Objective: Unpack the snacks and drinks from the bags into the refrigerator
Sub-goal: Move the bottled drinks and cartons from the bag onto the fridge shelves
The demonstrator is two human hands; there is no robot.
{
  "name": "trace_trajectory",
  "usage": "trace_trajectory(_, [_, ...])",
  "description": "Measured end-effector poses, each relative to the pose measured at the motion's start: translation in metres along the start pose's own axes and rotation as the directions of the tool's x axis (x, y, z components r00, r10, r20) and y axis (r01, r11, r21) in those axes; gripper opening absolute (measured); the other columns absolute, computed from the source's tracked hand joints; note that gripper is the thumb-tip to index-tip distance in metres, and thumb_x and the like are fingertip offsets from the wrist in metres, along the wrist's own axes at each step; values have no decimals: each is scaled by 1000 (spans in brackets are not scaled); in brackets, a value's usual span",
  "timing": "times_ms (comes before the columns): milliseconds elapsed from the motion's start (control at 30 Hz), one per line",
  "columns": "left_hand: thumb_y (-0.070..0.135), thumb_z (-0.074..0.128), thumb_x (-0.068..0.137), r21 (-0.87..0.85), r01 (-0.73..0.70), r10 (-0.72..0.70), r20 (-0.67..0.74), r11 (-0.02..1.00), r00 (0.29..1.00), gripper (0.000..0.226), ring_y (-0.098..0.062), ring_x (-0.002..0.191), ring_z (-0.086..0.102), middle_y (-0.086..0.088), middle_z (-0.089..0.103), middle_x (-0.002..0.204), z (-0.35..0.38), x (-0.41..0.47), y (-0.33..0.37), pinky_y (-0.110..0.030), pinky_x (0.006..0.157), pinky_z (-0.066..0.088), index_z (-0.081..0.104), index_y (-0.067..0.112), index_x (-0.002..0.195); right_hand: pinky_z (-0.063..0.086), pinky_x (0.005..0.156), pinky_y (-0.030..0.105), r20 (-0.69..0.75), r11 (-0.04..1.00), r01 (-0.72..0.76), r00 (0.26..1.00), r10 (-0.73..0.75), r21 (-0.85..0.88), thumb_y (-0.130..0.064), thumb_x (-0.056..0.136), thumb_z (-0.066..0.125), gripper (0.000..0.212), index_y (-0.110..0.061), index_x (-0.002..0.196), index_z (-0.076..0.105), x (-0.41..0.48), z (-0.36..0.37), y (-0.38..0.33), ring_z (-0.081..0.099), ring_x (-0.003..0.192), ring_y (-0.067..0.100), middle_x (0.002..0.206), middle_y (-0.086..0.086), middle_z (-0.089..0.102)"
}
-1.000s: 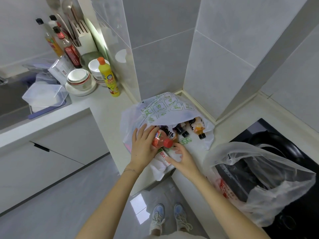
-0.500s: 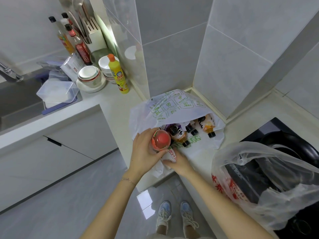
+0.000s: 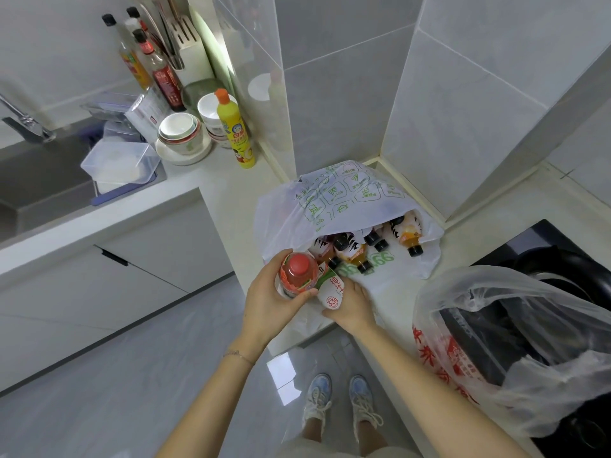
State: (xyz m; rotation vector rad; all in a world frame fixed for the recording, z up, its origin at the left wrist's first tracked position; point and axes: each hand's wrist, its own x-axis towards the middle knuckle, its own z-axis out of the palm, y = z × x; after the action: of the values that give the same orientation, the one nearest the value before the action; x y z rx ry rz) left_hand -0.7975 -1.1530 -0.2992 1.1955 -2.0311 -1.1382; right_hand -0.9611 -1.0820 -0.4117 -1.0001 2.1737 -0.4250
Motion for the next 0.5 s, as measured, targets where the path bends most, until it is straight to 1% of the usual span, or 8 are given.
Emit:
trace_trajectory(33, [42, 87, 64, -2, 7, -7, 1, 1000, 1000, 71, 7, 114, 52, 32, 55, 121, 0, 0, 0, -15, 97, 42, 53, 37, 126, 40, 102, 36, -6, 999, -16, 1000, 16, 40, -38, 62, 81, 82, -15, 133, 46, -1, -2, -1, 46, 125, 25, 131, 6, 55])
trace_trajectory(100, [47, 85, 62, -1, 11, -11, -2, 1000, 1000, 73, 1, 114, 55, 27, 58, 122, 0, 1, 0, -26, 98, 47, 54, 35, 127, 50, 88, 35, -20, 988, -54, 998, 58, 146, -39, 58, 79, 67, -19, 118, 57, -3, -9, -2, 58, 110, 23, 115, 2, 64])
trace_trajectory(133, [49, 84, 62, -1, 8, -8, -4, 1000, 1000, 72, 0, 113, 56, 25, 59, 122, 0, 2, 2, -29, 97, 48, 54, 36, 126, 53, 82, 34, -23, 978, -73, 997, 80, 197, -40, 57, 79, 62, -21, 112, 59, -4, -13, -2, 61, 103, 21, 108, 0, 66])
trace_trajectory(200, [50, 83, 62, -11, 0, 0, -5, 1000, 1000, 68, -2, 110, 58, 25, 61, 119, -1, 5, 4, -32, 95, 50, 55, 39, 123, 54, 78, 34, -5, 951, -101, 994, 108, 292, -35, 60, 82, 53, -22, 106, 59, -8, -25, -3, 63, 94, 18, 100, -3, 67])
trace_trajectory(300, [52, 83, 62, -19, 15, -15, -11, 1000, 1000, 68, -3, 107, 60, 24, 62, 117, 2, 9, 3, -34, 92, 53, 54, 42, 122, 54, 78, 36, 22, 914, -109, 994, 109, 391, -27, 66, 83, 47, -20, 103, 56, -15, -43, -2, 63, 90, 17, 96, -2, 66])
trace_trajectory(400, [58, 80, 62, -17, 37, -37, -15, 999, 999, 72, -5, 108, 60, 21, 62, 118, 10, 10, 0, -36, 93, 53, 53, 39, 125, 52, 75, 29, 85, 886, -109, 993, 78, 452, -20, 72, 81, 40, -21, 99, 52, -18, -65, -2, 61, 87, 13, 97, 0, 63])
trace_trajectory(500, [53, 81, 64, -70, 60, -62, -25, 996, 998, 65, -1, 107, 59, 23, 61, 117, 18, 14, 0, -31, 92, 53, 52, 43, 121, 47, 66, 20, 156, 842, -131, 986, 56, 524, -15, 75, 79, 52, -15, 115, 46, -18, -86, -2, 61, 92, 9, 108, 1, 62])
